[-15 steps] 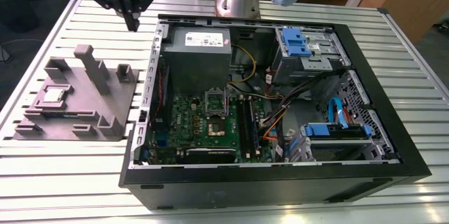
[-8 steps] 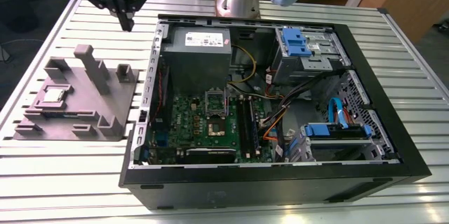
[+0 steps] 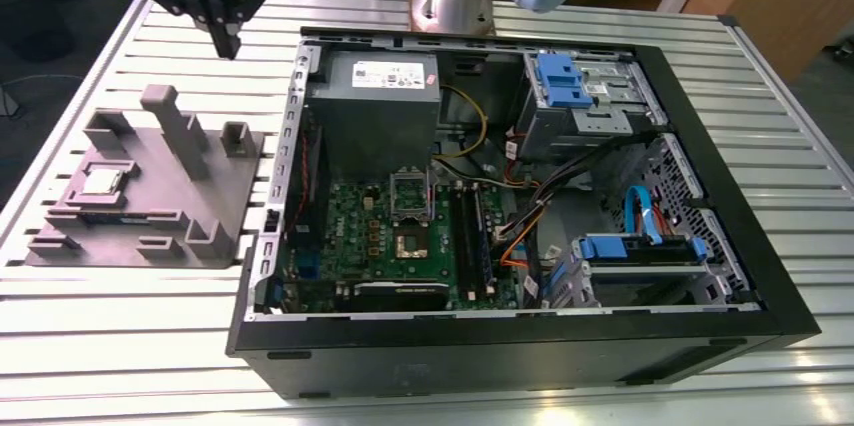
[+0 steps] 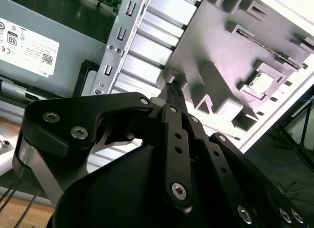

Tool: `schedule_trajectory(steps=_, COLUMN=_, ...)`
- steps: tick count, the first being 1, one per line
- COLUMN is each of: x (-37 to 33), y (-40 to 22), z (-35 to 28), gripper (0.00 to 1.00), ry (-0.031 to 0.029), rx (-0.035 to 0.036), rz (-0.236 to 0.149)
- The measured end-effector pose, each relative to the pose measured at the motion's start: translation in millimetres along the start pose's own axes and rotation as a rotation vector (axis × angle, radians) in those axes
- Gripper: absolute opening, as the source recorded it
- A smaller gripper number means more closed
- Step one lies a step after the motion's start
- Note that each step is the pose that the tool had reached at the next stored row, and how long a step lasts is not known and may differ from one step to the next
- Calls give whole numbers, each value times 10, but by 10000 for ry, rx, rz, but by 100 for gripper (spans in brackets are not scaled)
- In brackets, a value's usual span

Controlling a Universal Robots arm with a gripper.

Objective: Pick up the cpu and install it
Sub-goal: 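Reach for the cpu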

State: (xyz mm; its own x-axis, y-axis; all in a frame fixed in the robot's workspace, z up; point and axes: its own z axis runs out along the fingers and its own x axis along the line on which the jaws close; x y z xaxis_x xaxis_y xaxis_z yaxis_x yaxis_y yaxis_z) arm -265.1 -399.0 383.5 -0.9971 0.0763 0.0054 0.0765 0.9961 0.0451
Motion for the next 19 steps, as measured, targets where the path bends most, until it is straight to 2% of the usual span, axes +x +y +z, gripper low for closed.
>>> schedule_trajectory(steps=4, x=139, y=-10, z=5, gripper=10, ry=1, rx=-1, rz=0)
schedule_trajectory(steps=19, x=795, y=-62, z=40, gripper=10, ry=1, rx=-1, rz=1)
